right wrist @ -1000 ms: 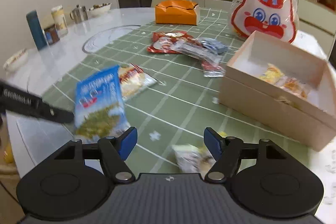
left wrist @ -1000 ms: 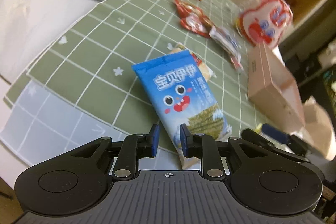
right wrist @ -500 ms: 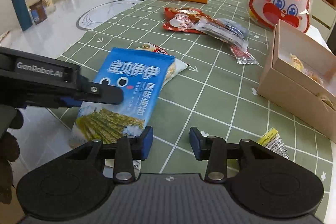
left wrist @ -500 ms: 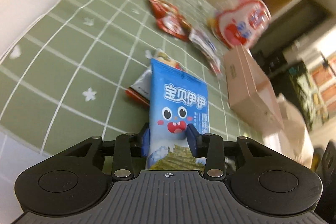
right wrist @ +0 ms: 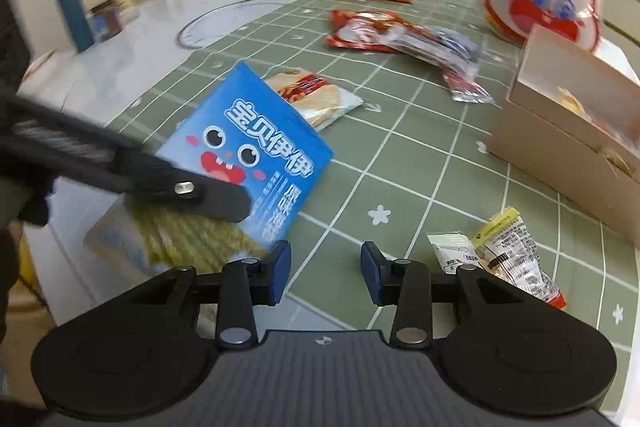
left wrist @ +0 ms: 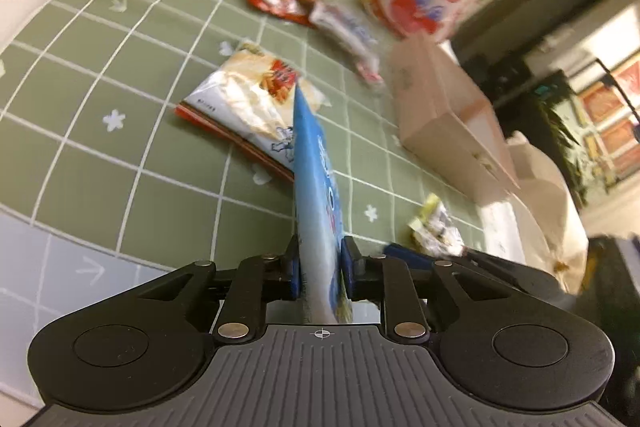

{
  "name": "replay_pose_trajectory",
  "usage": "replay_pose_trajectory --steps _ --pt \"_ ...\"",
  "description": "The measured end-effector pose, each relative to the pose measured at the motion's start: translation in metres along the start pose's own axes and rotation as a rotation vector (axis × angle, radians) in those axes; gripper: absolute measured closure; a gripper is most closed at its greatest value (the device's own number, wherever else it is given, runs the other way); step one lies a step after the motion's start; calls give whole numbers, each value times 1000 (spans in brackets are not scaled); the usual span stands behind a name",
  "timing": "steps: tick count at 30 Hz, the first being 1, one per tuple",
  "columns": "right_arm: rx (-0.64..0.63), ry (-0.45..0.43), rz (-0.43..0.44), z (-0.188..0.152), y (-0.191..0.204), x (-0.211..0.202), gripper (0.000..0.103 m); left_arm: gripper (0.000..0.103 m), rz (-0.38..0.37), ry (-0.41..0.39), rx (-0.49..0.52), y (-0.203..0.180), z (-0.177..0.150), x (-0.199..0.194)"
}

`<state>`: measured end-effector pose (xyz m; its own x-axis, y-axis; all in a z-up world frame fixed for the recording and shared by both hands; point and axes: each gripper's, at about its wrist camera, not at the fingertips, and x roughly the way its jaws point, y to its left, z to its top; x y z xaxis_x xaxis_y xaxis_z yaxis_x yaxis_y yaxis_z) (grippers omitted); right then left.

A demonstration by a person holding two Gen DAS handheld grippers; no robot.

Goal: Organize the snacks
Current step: 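Carry the blue packet into the pink box and release with left gripper while right holds its packet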

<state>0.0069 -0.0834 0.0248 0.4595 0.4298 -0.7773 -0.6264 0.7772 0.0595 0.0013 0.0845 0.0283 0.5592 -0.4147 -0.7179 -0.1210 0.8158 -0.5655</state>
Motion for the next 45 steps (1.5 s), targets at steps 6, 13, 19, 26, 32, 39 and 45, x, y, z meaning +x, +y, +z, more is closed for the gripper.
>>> replay_pose_trajectory --steps 6,13,19,26,32,39,45 --pt "-151 -140 -112 -8 -13 -43 26 84 26 -10 -11 -12 0 -2" --pt "-11 -129 -177 -20 -75 -61 26 85 21 18 -13 -15 -9 -7" --pt "83 -112 -50 -33 -106 -66 26 85 39 15 -3 -17 -20 -25" --pt "69 -55 -17 -19 -101 -33 26 85 51 66 30 -27 -32 -36" --pt "97 18 -73 -14 -89 -11 37 85 39 106 96 -36 -44 -45" --pt "79 34 -93 -21 -69 -56 48 85 -9 158 142 -49 -47 -38" --pt "111 -48 -141 -10 -85 -114 48 85 -116 187 228 -95 -23 -17"
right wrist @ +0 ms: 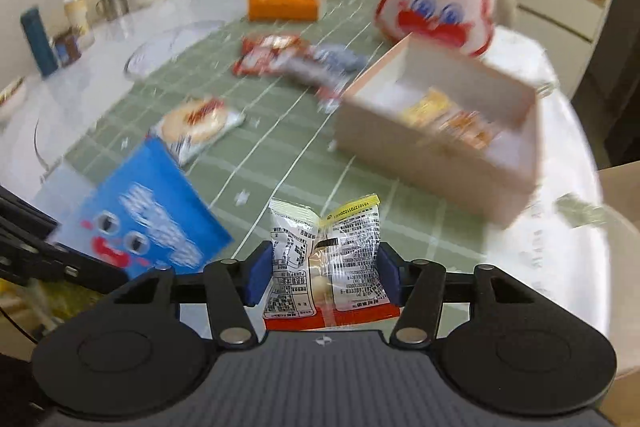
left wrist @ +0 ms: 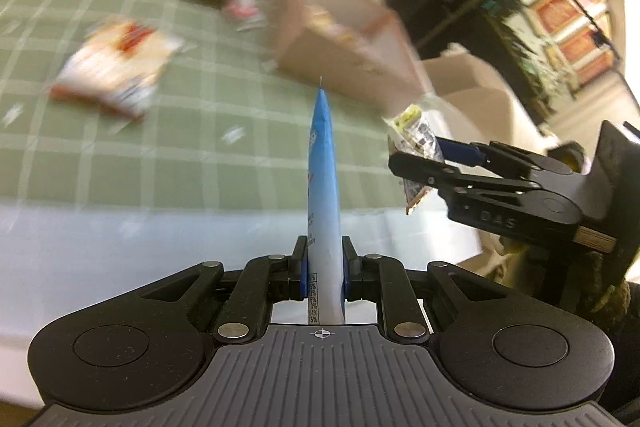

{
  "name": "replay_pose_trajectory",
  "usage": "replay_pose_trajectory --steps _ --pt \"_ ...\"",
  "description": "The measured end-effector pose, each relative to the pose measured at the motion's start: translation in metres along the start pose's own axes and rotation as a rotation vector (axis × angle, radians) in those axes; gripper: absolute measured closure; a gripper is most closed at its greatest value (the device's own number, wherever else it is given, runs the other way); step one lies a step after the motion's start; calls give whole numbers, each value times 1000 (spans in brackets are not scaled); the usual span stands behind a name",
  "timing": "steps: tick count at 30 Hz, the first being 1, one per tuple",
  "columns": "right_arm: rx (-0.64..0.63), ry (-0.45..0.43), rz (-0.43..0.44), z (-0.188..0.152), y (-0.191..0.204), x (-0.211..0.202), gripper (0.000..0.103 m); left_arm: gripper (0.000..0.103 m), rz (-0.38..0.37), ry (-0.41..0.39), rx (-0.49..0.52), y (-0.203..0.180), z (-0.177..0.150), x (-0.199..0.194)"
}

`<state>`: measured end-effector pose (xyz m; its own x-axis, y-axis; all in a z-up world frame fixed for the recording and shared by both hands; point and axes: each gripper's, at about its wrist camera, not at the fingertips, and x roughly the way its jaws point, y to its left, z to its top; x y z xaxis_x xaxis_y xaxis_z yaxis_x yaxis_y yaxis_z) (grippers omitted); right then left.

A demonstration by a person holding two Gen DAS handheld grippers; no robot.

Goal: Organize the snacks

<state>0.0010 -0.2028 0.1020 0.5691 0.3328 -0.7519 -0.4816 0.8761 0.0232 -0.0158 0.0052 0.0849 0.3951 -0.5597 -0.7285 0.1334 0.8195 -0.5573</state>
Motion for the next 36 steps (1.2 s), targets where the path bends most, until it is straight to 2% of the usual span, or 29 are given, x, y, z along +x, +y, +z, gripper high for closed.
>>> replay_pose_trajectory --steps 4,7,10,13,15,16,18,20,23,25,26,30,32,36 --pt "-11 -96 -55 26 -24 -37 48 85 -95 -27 33 -29 45 12" --pt "-45 -162 -106 54 -46 -51 48 85 -127 -111 43 -46 91 21" --pt "-60 -204 -141 79 -72 -46 48 85 -157 -197 10 -51 141 42" --pt "-70 -195 -155 101 -99 -19 48 85 -172 -191 -69 -44 185 86" --pt "-47 -171 -140 110 -117 1 48 83 -154 -146 -109 -34 206 126" --pt "-34 -159 -128 113 -127 12 48 82 -127 -138 -116 -29 211 140" --pt "-16 -139 -106 117 -143 36 48 79 -21 -135 -97 -23 217 158" --pt "0 -120 -80 116 -154 57 48 78 72 -184 -88 -20 217 159" --pt "25 -75 11 116 -164 94 47 78 92 -262 -146 -9 213 140" --pt "37 -45 72 118 -166 118 41 78 139 -308 -159 -3 204 117" --pt "39 -41 83 119 -164 127 38 78 179 -332 -158 -1 199 108" --pt "27 -39 58 126 -148 151 37 78 326 -407 -200 19 171 67" --pt "16 -49 77 131 -137 154 37 78 403 -404 -216 33 157 54" --pt "-20 -67 133 146 -104 153 36 78 612 -342 -193 58 123 41"
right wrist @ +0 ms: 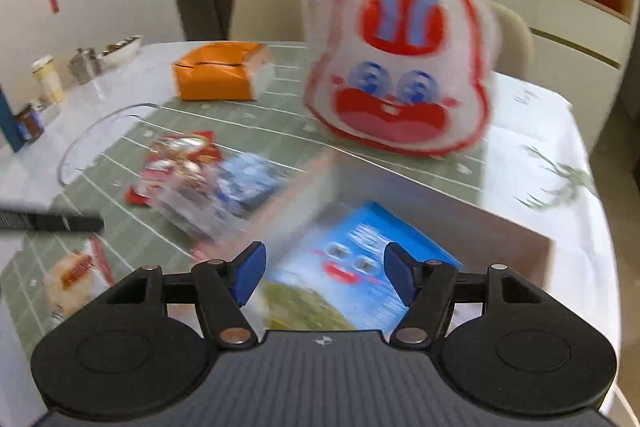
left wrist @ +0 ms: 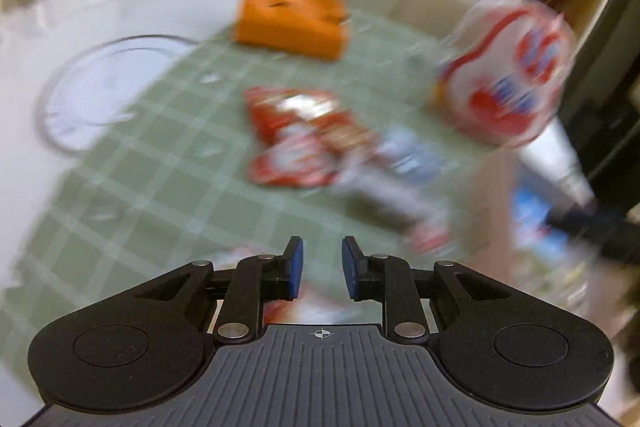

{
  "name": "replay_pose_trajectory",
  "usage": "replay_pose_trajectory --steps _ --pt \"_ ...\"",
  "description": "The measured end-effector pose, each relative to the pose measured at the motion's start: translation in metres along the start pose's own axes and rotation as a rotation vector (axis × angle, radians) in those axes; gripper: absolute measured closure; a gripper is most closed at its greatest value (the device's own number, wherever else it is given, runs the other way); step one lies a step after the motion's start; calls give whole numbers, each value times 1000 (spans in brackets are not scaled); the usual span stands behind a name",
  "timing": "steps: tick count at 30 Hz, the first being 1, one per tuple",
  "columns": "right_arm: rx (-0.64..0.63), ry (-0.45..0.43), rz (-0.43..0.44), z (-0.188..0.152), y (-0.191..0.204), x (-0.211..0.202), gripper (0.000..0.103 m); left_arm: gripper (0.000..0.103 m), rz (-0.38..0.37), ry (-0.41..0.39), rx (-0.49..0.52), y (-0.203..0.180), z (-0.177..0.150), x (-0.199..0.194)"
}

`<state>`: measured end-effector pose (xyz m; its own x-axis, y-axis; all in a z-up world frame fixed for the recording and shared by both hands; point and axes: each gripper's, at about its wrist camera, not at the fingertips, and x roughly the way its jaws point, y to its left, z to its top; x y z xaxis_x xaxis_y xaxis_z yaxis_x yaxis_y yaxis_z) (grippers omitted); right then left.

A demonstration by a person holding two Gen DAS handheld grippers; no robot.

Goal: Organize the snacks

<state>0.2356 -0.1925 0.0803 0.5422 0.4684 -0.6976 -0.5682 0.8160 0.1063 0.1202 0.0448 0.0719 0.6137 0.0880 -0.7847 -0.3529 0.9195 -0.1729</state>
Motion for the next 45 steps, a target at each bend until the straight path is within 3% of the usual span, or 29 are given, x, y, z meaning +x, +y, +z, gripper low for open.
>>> replay_pose_trajectory --steps 2,5,10,15,19,21,23,25,26,27,30,33,36,37,38,39,42,45 --pt "-8 0 31 12 21 4 32 78 27 26 -5 16 -13 -1" --pt "15 31 43 36 49 21 31 78 -13 49 -71 37 -25 -4" --pt "183 150 54 83 70 86 31 78 -58 59 -118 56 -40 -28" --pt "275 259 -114 98 68 158 31 78 -140 97 -106 67 -60 -47" --pt "318 283 -177 93 64 174 30 78 -179 127 -107 80 -76 -52" --pt "283 288 -160 89 74 168 42 78 -183 135 -125 89 -79 -50" --pt "199 298 -122 85 89 158 61 79 -185 137 -149 98 -79 -48" --pt "154 300 -101 76 100 144 69 79 -193 134 -164 105 -76 -45" --pt "157 320 -66 71 103 138 84 79 -196 134 -165 107 -74 -43" --pt "183 348 -24 64 105 132 89 79 -201 134 -163 108 -71 -42" --pt "210 390 51 43 112 119 90 79 -222 130 -151 107 -63 -36" --pt "176 371 63 30 122 105 90 79 -242 124 -136 102 -57 -34" --pt "90 287 20 31 125 91 83 79 -258 127 -119 96 -57 -34" --pt "31 270 -7 34 127 90 63 78 -261 131 -115 94 -58 -35" --pt "-31 256 -34 36 129 92 36 78 -262 140 -112 92 -60 -35" --pt "-83 248 -53 38 129 95 28 78 -263 145 -111 92 -62 -35" --pt "-162 306 -86 41 125 114 27 79 -257 159 -124 94 -69 -38" --pt "-178 360 -49 39 125 124 31 79 -242 156 -135 99 -73 -43"
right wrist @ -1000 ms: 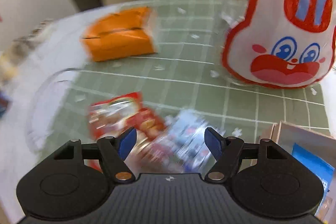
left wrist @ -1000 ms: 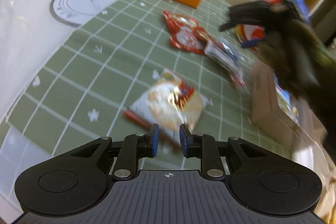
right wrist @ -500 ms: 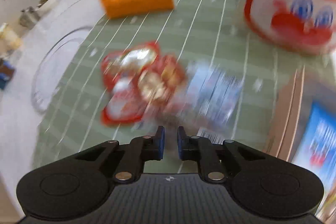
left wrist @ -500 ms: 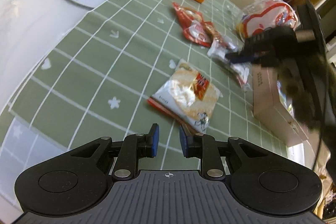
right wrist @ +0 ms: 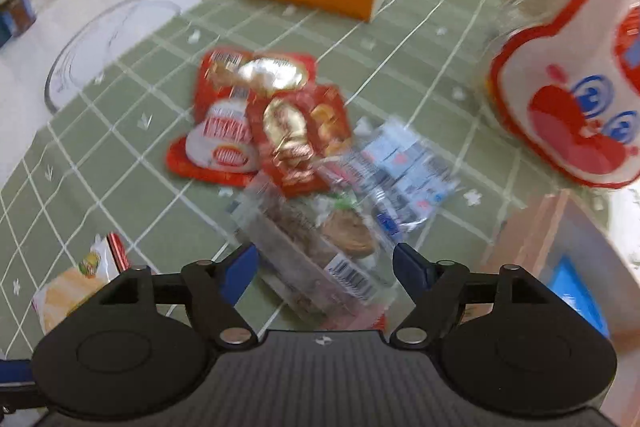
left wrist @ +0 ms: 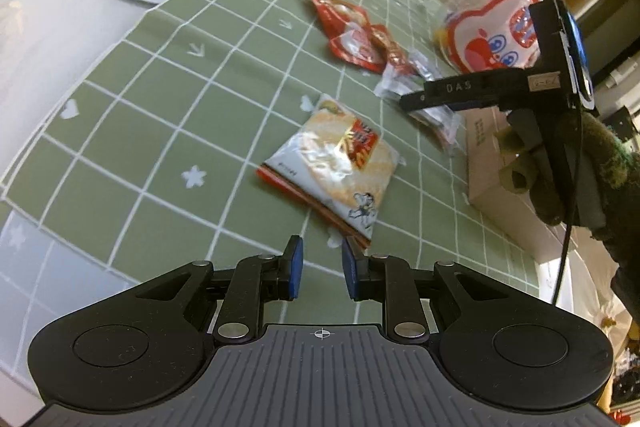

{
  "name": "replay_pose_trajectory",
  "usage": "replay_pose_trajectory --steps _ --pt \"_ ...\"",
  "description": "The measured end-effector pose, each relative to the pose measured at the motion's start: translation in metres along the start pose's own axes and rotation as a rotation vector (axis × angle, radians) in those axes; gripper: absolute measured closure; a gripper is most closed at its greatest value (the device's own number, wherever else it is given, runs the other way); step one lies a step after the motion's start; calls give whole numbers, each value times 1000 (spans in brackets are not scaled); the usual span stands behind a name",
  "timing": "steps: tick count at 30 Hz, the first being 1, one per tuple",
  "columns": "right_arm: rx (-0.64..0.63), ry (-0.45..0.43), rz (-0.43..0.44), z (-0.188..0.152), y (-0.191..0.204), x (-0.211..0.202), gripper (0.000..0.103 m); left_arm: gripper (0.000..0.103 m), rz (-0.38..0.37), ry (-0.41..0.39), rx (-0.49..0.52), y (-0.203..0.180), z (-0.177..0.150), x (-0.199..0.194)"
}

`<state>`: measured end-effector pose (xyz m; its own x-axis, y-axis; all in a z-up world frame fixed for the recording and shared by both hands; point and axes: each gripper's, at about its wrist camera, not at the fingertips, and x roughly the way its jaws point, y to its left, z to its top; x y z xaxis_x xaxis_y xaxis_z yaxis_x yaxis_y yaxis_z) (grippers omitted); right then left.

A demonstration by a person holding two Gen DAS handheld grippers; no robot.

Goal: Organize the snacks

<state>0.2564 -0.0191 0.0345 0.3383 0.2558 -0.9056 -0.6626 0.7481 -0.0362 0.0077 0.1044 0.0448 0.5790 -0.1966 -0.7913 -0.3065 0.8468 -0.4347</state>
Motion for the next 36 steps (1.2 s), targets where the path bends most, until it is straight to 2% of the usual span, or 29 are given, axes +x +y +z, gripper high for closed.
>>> replay_pose_trajectory --steps 2,4,7,12,14,16,18,19,20,21,25,29,33,36 --pt "-35 -3 -1 -5 10 -5 58 78 9 -18 4 3 2 -5" --pt "-53 -3 26 -13 19 -19 75 79 21 -35 13 4 7 -8" --pt "-22 -3 105 -32 31 -39 75 78 32 -52 53 2 17 -9" --pt "84 -11 220 -79 42 -71 76 78 62 -59 174 -12 38 2" --pt "127 -22 215 -99 41 -78 75 78 69 -60 198 -16 46 7" --pt "144 -48 160 -114 42 -82 74 78 91 -52 211 -18 54 16" --pt "136 -81 110 -126 44 -85 71 78 112 -44 221 -18 59 22" --pt "135 -89 104 -129 44 -86 65 78 115 -40 223 -17 60 24" --pt "140 -99 108 -131 45 -89 59 78 111 -32 220 -16 61 27" --pt "146 -113 115 -130 46 -89 57 78 103 -22 215 -15 62 29" --pt "155 -167 149 -124 53 -95 57 78 97 -10 224 -15 61 32" --pt "139 -169 138 -108 65 -79 57 78 103 -6 232 -17 57 32" --pt "76 -141 127 -93 71 -57 57 78 140 -13 233 -19 51 29" --pt "38 -139 169 -83 77 -47 57 77 198 -33 207 -17 46 23"
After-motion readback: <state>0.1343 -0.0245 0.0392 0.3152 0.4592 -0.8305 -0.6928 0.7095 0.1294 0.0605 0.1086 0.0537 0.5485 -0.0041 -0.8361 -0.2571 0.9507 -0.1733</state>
